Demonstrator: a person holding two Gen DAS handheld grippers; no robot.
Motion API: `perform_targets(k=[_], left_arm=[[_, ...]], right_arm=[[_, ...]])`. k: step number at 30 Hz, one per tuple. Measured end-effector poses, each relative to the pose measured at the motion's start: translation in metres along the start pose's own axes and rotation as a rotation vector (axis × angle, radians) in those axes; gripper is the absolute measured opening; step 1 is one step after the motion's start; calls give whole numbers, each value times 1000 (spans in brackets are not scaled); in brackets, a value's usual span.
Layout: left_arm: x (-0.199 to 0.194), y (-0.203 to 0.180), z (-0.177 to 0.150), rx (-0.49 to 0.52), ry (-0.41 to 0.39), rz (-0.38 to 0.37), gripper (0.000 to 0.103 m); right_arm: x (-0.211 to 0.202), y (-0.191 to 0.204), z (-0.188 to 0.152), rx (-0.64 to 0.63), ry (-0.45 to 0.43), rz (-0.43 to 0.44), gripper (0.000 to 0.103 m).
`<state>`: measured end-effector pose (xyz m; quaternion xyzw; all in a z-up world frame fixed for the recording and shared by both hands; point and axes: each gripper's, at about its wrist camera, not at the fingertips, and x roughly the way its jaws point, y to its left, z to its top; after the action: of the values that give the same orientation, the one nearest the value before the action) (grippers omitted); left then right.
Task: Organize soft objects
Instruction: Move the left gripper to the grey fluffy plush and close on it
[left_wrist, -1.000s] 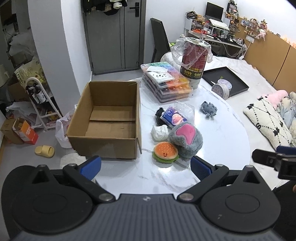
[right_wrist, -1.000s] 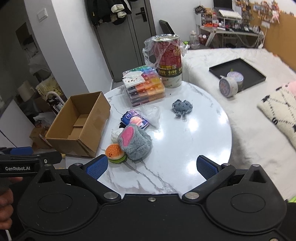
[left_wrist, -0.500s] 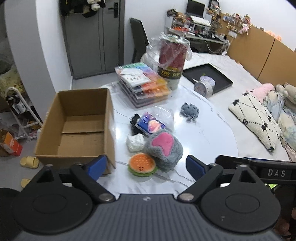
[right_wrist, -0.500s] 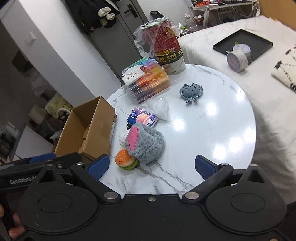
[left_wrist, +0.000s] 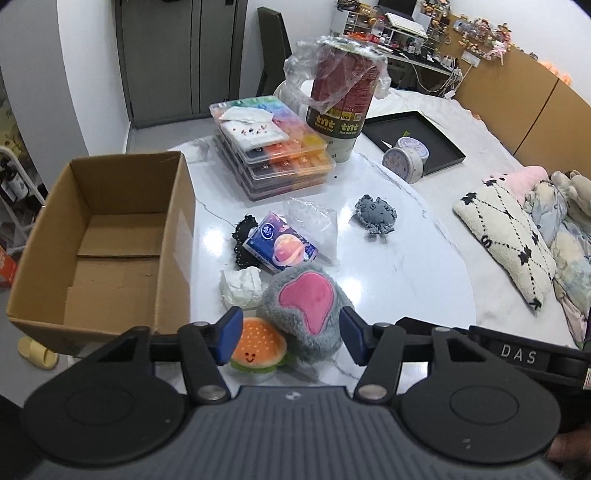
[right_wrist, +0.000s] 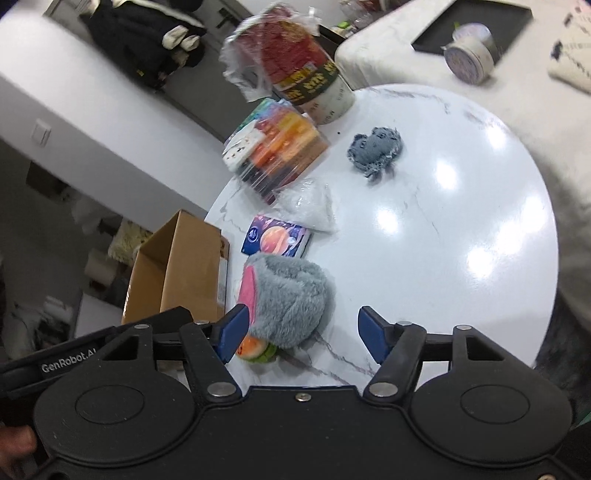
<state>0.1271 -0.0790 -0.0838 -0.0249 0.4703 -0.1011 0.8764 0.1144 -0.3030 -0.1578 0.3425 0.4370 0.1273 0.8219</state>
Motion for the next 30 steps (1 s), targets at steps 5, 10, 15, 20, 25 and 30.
perform_targets(k=[5, 10, 15, 20, 25, 30], left_arm=[[18, 0, 8, -17, 25, 0, 55], [31, 0, 13, -39, 46, -9, 56], [40, 3, 19, -88, 15, -29, 56], [56, -1, 25, -93, 51, -38, 56], [72, -2, 22, -83, 88, -17, 59], [84, 1, 20, -101, 114, -38, 61]], right_arm=[[13, -4, -1, 7, 5, 18, 64], [27, -14, 0, 84, 26, 57, 52], [37, -24, 1, 154, 24, 94, 52], [46, -15, -2, 116, 29, 98, 52], [55, -14, -5, 96, 31, 68, 55], [59, -8, -6, 67, 12, 70, 64]])
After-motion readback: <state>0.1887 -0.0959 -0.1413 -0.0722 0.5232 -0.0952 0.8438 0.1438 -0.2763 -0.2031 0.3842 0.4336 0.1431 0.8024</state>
